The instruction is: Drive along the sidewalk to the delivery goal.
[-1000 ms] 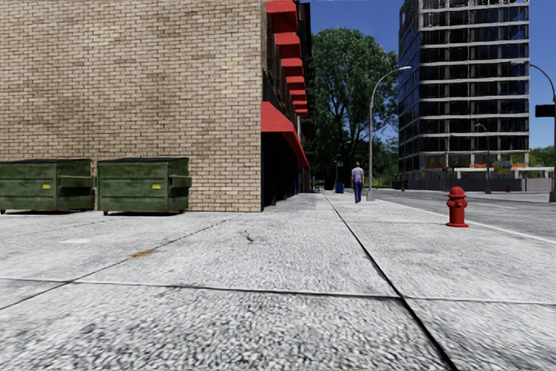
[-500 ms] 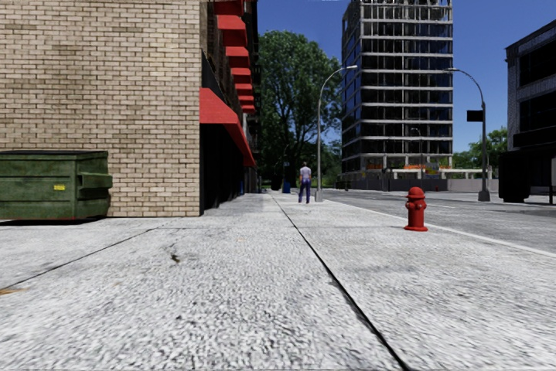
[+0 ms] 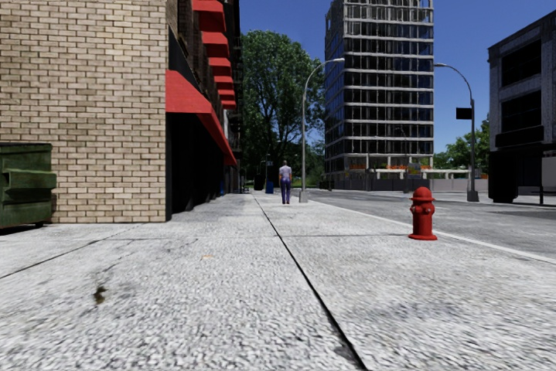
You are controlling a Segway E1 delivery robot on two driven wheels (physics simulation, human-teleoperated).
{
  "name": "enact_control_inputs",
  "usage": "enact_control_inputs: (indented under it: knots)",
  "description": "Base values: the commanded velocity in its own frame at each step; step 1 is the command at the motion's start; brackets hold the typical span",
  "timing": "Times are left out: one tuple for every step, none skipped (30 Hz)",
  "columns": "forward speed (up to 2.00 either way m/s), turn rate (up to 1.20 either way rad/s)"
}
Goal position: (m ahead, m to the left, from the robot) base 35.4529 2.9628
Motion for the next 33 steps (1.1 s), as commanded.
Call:
enact_control_inputs:
  knots:
    - [2.00,0.00]
    - [2.00,0.00]
    - [2.00,0.00]
    - [2.00,0.00]
    - [2.00,0.00]
    - [2.00,0.00]
    - [2.00,0.00]
    - [2.00,0.00]
    - [2.00,0.00]
    - [2.00,0.00]
    - [2.00,0.10]
    - [2.00,0.16]
    - [2.00,0.16]
    - [2.00,0.18]
    - [2.00,0.18]
    - [2.00,0.18]
    - [2.00,0.18]
    - [2.00,0.18]
    - [2.00,0.18]
    - [2.00,0.18]
    - [2.00,0.18]
    - [2.00,0.19]
    - [2.00,0.19]
    - [2.00,0.19]
    - [2.00,0.19]
    - [2.00,0.19]
    - [2.00,0.19]
    - [2.00,0.19]
    - [2.00,0.19]
    - [2.00,0.19]
    - [2.00,0.19]
    - [2.00,0.19]
    - [2.00,0.19]
